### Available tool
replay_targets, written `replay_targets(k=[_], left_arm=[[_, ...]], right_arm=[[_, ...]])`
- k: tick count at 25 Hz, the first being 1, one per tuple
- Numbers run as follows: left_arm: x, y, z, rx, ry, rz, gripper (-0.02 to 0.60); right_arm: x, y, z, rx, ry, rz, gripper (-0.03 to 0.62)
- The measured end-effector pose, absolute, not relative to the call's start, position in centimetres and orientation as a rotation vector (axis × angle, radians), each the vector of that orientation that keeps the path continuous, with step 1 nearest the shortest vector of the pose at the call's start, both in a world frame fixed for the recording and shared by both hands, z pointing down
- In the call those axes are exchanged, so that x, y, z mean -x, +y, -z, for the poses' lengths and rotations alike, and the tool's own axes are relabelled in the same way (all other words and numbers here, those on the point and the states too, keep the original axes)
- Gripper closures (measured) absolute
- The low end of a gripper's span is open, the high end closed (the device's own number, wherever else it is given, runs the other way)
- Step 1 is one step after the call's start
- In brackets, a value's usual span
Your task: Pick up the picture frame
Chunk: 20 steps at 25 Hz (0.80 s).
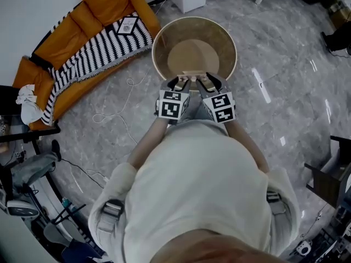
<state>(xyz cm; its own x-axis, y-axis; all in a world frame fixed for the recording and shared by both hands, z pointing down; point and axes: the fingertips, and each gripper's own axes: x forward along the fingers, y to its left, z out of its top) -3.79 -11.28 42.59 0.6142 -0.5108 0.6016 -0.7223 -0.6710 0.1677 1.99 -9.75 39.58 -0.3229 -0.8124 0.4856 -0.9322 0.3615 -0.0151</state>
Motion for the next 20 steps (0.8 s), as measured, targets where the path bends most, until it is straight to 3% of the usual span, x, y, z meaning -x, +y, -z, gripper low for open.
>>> replay_targets(k=[20], left_arm=[[4.56, -10.49, -42.35, -2.455, -1.010, -0.740, 0.426]], right_arm=[[-1.32, -8.83, -39.24, -1.511, -2.258, -0.363, 0.442]])
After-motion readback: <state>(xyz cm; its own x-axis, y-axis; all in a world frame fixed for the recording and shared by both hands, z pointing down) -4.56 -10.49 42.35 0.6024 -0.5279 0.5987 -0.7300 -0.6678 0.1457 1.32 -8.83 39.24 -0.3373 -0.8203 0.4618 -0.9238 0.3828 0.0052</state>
